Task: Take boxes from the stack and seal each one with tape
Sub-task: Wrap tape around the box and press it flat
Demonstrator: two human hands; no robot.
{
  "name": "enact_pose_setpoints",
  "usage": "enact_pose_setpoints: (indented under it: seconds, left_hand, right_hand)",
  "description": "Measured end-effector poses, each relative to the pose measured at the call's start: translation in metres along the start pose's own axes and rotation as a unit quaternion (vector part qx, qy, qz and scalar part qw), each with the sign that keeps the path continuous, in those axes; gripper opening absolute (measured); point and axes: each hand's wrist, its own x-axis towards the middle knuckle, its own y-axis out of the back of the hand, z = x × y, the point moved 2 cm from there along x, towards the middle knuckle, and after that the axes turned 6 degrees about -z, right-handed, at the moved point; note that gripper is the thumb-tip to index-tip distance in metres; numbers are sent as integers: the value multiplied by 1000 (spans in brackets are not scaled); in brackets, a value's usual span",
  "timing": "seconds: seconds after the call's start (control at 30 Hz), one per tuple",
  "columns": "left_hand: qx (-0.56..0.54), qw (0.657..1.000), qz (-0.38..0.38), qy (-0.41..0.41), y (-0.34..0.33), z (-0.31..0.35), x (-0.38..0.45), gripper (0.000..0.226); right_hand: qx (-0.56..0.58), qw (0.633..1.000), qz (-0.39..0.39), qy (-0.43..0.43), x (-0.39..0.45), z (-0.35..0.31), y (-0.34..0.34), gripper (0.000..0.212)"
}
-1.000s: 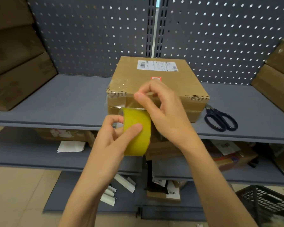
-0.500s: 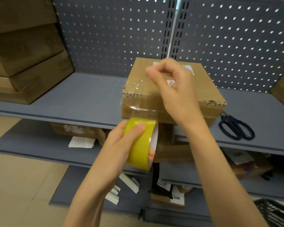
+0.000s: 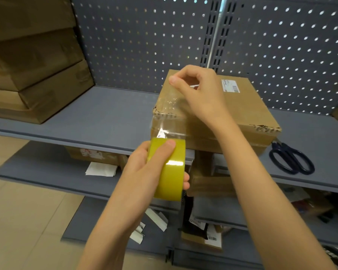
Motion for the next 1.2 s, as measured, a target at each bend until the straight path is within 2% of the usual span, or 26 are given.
enact_pose_setpoints:
  seconds: [0.1,0.3,0.43,0.6,0.7,0.8,0.9,1.03,1.2]
  left_hand:
    - [6,1000,15,-7,-1,-2,3,6]
    - [8,1000,8,1,-4,-6,10,9]
    - [1,1000,3,24,0,-15,18,11]
    - [8,1000,-6,28,4,-21,22,17]
    - [6,1000,-14,25,5,-21,23,22]
    - [8,1000,-12,27,8,-22,24,22]
    - [5,1000,-6,28,11,-22,27,22]
    - [-2,999,-2,34,12,-23,28,25]
    - [21,1000,15,18,9,-25,24,25]
  right_hand:
    - [-19,1000,-2,-22,3,8,-3,12]
    - [-40,997,-19,-63,5,18,-12,12]
    - [-107,990,-31,-86,5,21,-15,10]
    - [-141,984,-5,-111,7,25,-16,13]
    - [-180,979,17,-89,6,23,-19,10]
    - [-128,990,55,-31,-2,13,-14,16]
    - [-116,993,-20,24,-15,2,-16,31]
    - [-228,962,-139,47,-27,3,-28,39]
    - [-319,935,-153,20,-32,6,-30,37]
